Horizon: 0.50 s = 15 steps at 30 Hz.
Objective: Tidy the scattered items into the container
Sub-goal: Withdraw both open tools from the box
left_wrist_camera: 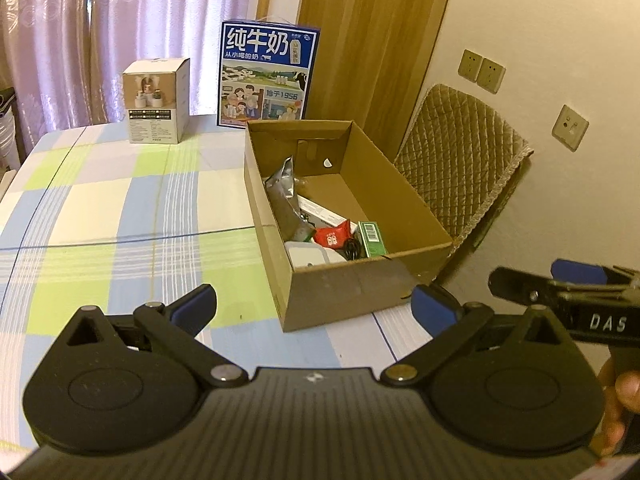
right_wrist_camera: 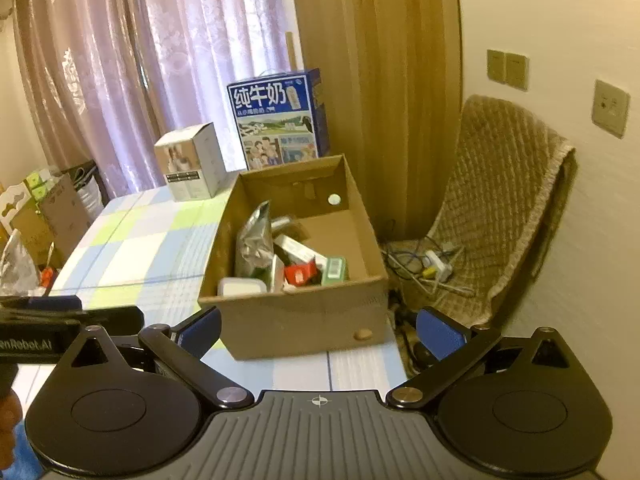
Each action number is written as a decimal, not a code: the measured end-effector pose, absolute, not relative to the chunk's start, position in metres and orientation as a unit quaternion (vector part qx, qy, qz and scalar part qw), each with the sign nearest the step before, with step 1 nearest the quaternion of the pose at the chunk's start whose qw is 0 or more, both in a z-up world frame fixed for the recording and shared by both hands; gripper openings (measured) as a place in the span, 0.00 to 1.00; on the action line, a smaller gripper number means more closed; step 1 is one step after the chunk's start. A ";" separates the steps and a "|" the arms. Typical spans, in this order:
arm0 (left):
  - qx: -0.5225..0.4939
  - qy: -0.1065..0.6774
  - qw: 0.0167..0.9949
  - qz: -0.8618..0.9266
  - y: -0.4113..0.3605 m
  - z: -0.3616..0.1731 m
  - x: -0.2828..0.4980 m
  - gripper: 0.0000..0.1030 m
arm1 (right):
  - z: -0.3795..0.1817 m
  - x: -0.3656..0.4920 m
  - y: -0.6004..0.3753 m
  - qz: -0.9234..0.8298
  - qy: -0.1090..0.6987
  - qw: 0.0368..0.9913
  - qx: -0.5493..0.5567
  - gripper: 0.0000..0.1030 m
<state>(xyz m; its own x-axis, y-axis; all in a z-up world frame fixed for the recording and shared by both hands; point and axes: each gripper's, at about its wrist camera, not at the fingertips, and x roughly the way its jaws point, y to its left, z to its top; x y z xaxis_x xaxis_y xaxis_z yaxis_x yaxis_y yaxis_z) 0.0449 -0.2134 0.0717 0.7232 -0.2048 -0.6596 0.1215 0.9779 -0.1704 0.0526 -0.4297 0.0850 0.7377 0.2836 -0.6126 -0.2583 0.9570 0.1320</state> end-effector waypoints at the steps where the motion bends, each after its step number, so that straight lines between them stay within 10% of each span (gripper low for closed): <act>1: -0.058 0.360 0.927 -0.089 -0.215 0.074 0.040 0.99 | 0.085 0.048 -0.431 0.144 0.333 0.932 0.019 0.98; 15: -0.056 0.347 0.932 -0.086 -0.222 0.089 0.005 0.99 | 0.093 0.004 -0.435 0.154 0.333 0.930 0.015 0.98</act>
<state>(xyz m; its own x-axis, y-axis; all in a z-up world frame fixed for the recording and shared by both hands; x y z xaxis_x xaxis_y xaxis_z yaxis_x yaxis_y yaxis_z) 0.0050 -0.2219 0.0887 0.7439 -0.1988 -0.6381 0.1208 0.9790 -0.1642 0.0044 -0.4350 0.0931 0.7310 0.2972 -0.6142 -0.2773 0.9519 0.1306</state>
